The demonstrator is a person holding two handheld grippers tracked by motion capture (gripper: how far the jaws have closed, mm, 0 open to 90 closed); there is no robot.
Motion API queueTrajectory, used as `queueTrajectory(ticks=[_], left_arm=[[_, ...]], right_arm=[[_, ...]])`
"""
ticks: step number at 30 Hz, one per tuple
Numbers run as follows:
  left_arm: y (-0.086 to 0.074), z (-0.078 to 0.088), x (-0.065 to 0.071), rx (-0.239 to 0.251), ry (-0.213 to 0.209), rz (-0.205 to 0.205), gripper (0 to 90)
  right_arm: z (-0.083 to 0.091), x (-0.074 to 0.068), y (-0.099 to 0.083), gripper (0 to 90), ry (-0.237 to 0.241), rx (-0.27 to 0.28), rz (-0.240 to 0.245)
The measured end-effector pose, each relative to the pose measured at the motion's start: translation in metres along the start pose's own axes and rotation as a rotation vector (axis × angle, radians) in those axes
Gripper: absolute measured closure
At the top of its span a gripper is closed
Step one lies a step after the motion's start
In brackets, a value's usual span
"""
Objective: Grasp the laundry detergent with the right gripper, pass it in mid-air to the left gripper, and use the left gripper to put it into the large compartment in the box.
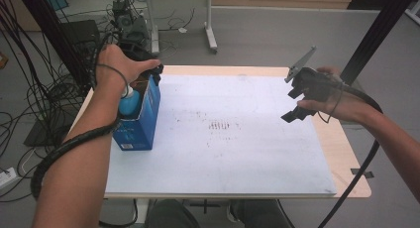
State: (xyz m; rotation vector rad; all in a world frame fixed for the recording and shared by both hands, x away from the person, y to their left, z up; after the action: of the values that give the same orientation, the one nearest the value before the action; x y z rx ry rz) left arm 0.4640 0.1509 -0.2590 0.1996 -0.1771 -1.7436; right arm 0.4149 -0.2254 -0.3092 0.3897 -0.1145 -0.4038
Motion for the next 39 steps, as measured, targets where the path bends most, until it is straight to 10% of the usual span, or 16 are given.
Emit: queueTrajectory(ticks=[20,39], left_arm=[[0.018,-0.014,0.074,0.011,-0.069,-0.115,12.7],[0.020,-0.028,0.079,-0.008,-0.062,-0.126,12.7]], right_arm=[[-0.006,0.017,-0.004,9.9,-0.033,-0.032,-0.005],[-0.006,0.023,-0.008,9.9,-0.033,-0.041,-0.019]])
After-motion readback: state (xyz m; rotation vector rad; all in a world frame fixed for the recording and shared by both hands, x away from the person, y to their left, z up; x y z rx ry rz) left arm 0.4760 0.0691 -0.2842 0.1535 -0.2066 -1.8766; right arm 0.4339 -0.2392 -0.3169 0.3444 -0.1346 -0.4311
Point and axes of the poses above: each handheld gripper's, and its own axes: z roughly backward along the jaws, y roughly out of its top, x roughly to its right, the point moved 9 cm from there along -z, roughly forward along the jaws, and after that the axes turned 1 degree about y, right-handed, at the moved point
